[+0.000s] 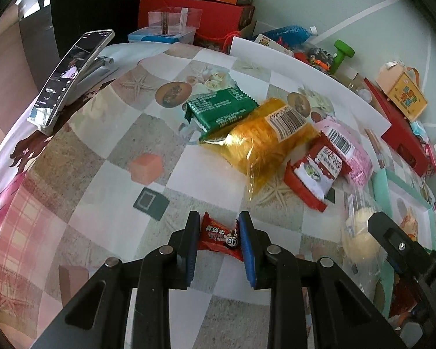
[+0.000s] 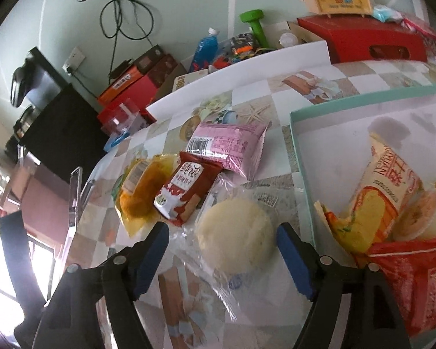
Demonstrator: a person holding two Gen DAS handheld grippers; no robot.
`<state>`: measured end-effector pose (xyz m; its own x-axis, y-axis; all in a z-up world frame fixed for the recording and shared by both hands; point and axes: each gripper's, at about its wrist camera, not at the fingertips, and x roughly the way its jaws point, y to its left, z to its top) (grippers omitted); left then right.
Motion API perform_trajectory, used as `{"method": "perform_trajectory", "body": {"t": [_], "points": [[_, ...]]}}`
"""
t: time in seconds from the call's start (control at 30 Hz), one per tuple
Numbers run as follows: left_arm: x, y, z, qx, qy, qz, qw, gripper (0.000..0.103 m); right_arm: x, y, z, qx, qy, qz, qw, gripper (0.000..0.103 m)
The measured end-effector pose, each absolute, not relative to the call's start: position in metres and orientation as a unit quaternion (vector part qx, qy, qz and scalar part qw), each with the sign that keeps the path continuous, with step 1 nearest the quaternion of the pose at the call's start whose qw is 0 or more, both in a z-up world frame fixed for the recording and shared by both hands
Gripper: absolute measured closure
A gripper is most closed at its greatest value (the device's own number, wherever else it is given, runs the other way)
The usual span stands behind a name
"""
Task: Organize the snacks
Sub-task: 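Grasp the bread bun in clear plastic bag with the right gripper, then carry the candy packet and bagged bun over the tray and open both grippers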
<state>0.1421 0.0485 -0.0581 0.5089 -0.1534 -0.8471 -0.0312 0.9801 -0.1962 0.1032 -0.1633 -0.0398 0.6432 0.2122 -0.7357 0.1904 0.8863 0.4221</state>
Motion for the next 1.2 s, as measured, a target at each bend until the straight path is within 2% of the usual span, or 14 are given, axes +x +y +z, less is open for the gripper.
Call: {"method": "perform_trajectory", "body": {"t": [0.17, 0.37, 0.43, 0.63, 1.2], "points": [[0.149, 0.050, -0.059, -0.097, 0.493, -0.033, 0.864, 0.075, 0.113, -0.164, -0.041, 0.235, 0.426, -0.010, 0.874, 0.024], [0.150, 0.051, -0.059, -0.099, 0.492, -0.030, 0.864, 0.075, 0.113, -0.164, -0.042, 0.215, 0.431, -0.017, 0.876, 0.035], [0.150, 0.050, -0.059, -0.098, 0.492, -0.030, 0.865, 0.075, 0.112, -0.165, -0.043, 0.209, 0.434, -0.020, 0.876, 0.043], [0.149, 0.051, -0.058, -0.100, 0.491, -0.029, 0.865, 0.075, 0.108, -0.167, -0.042, 0.209, 0.432, -0.016, 0.877, 0.049], [0.142, 0.053, -0.038, -0.111, 0.465, -0.025, 0.878, 0.075, 0.091, -0.173, -0.011, 0.218, 0.399, 0.005, 0.891, 0.052]]}}
